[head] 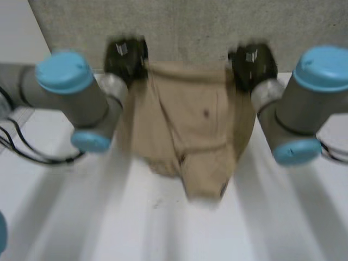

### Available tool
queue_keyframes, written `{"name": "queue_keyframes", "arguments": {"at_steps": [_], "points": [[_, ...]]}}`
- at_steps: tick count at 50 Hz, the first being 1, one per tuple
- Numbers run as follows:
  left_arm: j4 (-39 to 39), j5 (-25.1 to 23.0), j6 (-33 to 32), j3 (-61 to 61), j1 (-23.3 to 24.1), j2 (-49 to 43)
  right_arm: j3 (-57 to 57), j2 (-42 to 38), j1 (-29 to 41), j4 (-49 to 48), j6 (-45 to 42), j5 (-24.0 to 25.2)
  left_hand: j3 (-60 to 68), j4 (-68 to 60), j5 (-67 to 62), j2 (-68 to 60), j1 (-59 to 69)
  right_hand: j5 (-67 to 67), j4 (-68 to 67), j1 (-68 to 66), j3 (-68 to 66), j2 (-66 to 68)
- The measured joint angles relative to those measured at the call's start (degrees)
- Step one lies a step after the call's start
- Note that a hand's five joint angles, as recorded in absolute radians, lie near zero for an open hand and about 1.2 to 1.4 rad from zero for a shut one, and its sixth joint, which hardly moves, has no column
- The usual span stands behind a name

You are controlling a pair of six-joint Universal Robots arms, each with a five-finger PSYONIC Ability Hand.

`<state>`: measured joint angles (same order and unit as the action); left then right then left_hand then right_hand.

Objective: Fold the shorts.

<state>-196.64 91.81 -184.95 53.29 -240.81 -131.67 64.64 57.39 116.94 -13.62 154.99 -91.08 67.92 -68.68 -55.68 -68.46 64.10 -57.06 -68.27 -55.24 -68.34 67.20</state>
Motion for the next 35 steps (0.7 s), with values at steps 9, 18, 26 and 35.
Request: {"name": "queue_keyframes", "arguments": {"at_steps": [9, 18, 26, 35], "points": [[-14.48, -3.69, -7.59, -6.52, -2.22, 10.89, -13.37, 5.13, 0.69, -20.5, 0.17, -1.36, 0.07, -0.02, 0.0, -0.11, 0.0, 0.0, -0.01, 0.0, 0.0, 0.26], [-15.32, -8.6, -6.53, 19.16, -3.7, 22.63, -0.93, 11.74, 1.56, -13.66, 0.24, -1.15, 0.07, -0.03, 0.0, -0.13, 0.0, 0.0, -0.01, 0.0, 0.0, 0.26], [-14.83, -9.57, -6.39, 39.31, -4.03, 23.62, 14.33, 12.08, 1.96, -6.18, 0.3, -0.99, -2.08, 2.56, 0.89, 2.29, -0.31, 0.0, -0.01, 0.0, -0.07, 0.26], [-12.87, -9.5, -7.1, 51.04, -1.93, 21.2, 25.55, 8.93, 1.92, -0.17, 0.32, -1.27, -36.65, 37.86, 35.33, 37.35, -33.4, 0.0, -0.01, 0.0, -0.14, 0.26]]}}
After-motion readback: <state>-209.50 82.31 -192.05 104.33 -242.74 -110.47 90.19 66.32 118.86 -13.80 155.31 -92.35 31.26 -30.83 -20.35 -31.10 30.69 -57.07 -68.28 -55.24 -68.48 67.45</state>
